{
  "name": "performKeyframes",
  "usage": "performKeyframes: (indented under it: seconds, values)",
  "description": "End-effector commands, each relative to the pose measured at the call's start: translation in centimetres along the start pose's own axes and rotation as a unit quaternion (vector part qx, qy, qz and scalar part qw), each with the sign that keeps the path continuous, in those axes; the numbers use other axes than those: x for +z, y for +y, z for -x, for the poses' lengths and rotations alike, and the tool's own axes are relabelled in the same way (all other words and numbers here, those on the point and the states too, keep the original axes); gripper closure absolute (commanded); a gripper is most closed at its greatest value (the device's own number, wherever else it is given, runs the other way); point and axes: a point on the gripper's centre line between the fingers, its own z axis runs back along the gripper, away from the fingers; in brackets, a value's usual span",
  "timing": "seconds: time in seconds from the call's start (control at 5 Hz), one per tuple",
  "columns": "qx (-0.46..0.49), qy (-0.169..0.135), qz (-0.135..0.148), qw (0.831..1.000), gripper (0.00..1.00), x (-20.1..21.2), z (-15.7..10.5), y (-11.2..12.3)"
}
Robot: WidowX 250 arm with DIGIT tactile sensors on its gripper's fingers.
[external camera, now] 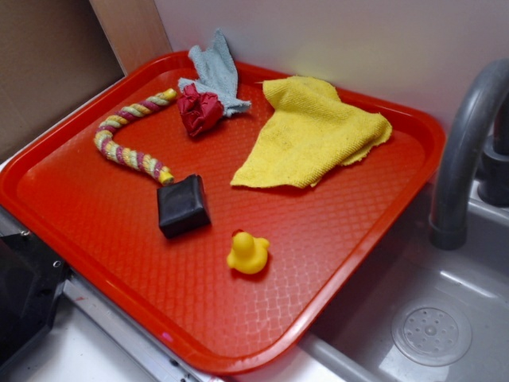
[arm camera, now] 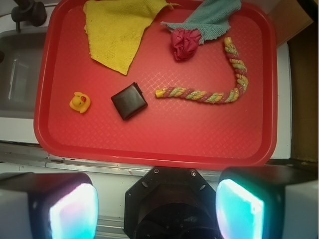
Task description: Grab the yellow duck.
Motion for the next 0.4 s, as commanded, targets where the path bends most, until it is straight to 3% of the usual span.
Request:
performKeyframes:
  seconds: [0.0, 0.2]
  values:
    - [0.000, 0.000, 0.000, 1.000, 0.00, 0.0, 0.0, 0.0]
    - [-0.085, -0.053, 0.033, 0.994, 0.00, -1.1, -2.1, -1.7]
